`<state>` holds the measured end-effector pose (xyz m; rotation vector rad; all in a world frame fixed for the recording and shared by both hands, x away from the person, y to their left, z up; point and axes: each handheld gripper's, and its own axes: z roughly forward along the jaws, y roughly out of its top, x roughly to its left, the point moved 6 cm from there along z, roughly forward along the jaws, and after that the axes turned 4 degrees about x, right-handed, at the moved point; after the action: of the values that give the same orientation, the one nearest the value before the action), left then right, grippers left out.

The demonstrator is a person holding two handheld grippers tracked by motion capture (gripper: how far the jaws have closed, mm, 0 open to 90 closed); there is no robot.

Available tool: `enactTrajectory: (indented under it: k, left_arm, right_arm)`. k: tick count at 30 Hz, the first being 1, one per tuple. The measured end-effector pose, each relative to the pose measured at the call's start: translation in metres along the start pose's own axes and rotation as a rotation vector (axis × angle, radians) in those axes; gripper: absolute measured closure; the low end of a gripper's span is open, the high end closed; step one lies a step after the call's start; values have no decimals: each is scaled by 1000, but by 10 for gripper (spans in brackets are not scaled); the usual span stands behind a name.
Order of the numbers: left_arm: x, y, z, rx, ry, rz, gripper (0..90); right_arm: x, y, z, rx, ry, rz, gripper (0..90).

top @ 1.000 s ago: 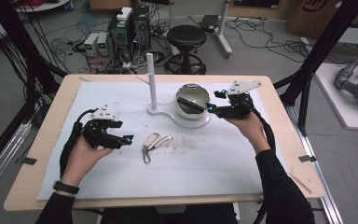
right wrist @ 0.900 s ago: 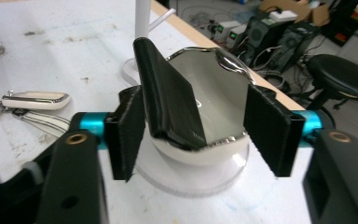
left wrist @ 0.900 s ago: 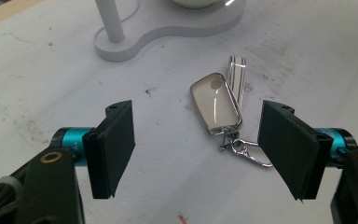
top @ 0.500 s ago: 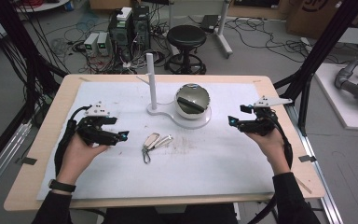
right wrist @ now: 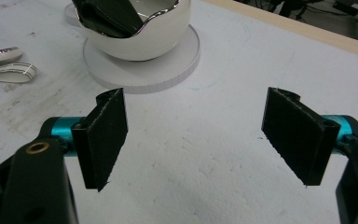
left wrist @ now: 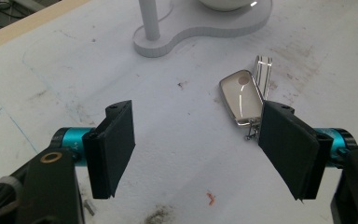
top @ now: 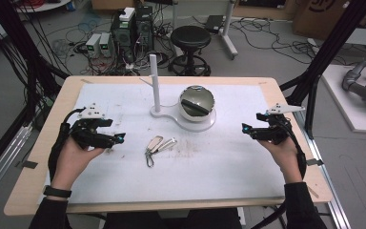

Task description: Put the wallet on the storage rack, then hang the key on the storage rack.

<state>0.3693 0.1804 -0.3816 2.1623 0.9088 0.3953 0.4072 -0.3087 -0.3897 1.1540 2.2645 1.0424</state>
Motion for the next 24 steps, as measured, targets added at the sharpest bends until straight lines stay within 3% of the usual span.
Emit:
enactTrajectory:
  k: [11,24]
  left_arm:
    - [-3,2,3,4,-5,9,272]
    - [-7,6,5,1,-12,25,272]
  right_arm:
    - [-10,-7,-8,-6,-17,31,231]
    - [-9,-8,-11,-2,-26,20,232]
